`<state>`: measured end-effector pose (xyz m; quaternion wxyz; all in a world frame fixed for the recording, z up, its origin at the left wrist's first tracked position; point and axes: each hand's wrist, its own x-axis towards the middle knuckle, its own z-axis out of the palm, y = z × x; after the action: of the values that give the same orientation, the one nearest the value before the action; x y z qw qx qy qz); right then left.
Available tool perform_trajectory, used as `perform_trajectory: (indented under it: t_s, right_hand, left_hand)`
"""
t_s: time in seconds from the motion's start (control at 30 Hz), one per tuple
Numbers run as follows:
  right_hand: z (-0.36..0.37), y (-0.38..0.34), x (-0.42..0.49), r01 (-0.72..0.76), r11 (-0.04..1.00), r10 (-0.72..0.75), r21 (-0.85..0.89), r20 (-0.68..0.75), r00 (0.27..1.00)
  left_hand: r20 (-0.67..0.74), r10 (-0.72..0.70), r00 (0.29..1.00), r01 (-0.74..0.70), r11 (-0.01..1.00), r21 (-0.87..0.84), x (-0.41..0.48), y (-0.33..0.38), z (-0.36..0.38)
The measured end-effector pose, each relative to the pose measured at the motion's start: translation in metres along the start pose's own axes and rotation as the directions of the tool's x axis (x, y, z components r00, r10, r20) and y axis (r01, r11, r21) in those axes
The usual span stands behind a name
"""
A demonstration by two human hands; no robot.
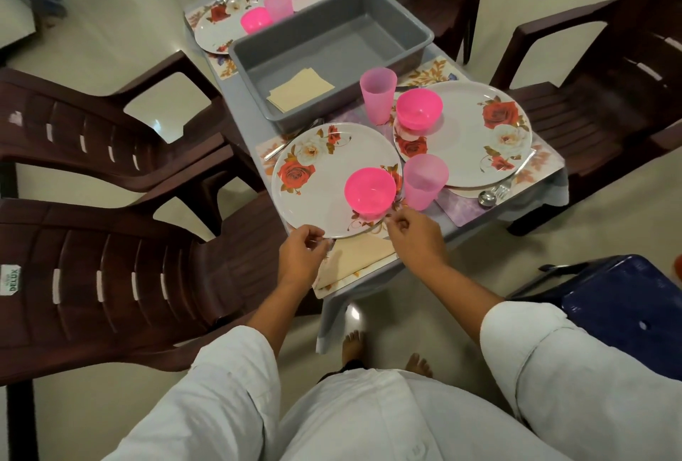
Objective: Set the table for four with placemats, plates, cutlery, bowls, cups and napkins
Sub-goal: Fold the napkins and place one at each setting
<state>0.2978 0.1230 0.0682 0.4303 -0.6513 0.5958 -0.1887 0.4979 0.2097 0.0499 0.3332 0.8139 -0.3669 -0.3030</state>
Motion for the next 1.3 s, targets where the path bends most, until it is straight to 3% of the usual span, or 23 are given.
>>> perform_trajectory:
  t_s: [0.1, 0.27, 0.57, 0.8, 1.13, 1.3]
  right_hand:
    - [-0.013, -0.022, 0.011, 0.150, 0.987, -0.153, 0.048, 0.051, 0.987]
    - [-0.040, -0.063, 0.043, 0.292, 0.956, -0.293, 0.032, 0.041, 0.955]
    - [-0.052, -0.146, 0.148, 0.450, 0.872, -0.436, -0.192, 0.111, 0.893]
    - [-0.025, -0.198, 0.266, 0.452, 0.755, -0.374, -0.474, 0.254, 0.892]
    - [0.043, -0.208, 0.395, 0.377, 0.688, -0.142, -0.621, 0.394, 0.908]
    - [0.063, -0.209, 0.441, 0.346, 0.627, -0.020, -0.698, 0.430, 0.902]
  left_hand:
    - [-0.043, 0.039, 0.998, -0.041, 0.998, -0.054, 0.008, 0.022, -0.004]
    - [-0.107, 0.166, 0.980, -0.167, 0.986, -0.005, 0.031, 0.060, -0.016]
    - [-0.221, 0.233, 0.947, -0.226, 0.972, 0.057, 0.119, 0.128, -0.050]
    - [-0.200, 0.162, 0.966, -0.142, 0.984, 0.110, 0.241, 0.134, -0.064]
    - [-0.028, -0.141, 0.990, 0.144, 0.960, 0.241, 0.365, 0.122, -0.044]
    - [0.083, -0.187, 0.979, 0.151, 0.934, 0.325, 0.392, 0.109, -0.037]
